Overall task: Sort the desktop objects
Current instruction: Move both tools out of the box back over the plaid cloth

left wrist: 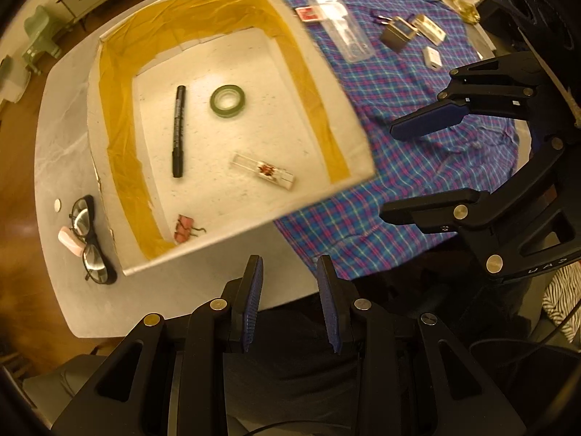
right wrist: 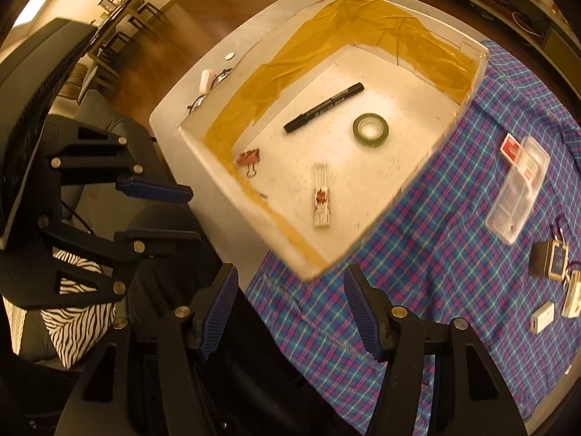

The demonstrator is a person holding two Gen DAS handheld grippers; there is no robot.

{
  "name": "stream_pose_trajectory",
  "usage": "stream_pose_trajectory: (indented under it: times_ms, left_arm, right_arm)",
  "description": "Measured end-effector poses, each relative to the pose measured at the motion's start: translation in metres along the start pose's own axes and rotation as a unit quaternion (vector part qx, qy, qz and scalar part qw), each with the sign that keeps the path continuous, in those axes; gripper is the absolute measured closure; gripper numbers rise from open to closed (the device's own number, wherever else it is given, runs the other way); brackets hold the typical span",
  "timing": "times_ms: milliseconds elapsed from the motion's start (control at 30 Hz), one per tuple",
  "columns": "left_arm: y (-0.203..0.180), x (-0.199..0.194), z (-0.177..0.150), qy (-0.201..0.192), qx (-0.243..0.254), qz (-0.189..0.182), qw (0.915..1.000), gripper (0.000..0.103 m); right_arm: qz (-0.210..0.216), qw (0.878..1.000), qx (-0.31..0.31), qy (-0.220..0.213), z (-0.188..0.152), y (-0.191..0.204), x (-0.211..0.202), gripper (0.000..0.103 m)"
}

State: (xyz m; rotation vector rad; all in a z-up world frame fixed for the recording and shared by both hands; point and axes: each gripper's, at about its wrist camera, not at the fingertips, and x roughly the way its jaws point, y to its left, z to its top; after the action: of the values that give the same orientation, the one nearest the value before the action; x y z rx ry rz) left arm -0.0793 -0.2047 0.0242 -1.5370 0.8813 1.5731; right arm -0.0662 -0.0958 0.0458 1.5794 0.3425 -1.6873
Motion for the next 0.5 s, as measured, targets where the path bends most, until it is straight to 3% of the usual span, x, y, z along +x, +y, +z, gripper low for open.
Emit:
stream_pose_trajectory:
  times_ms: [500]
  left_arm:
    - [-0.058,-0.004,-0.03,-0.01,0.043,-0.011,0.999,0.07]
  right_arm:
    - [-0.021,0.999,-0.016,-0.03,-0.065,0.008,-0.008,0.041]
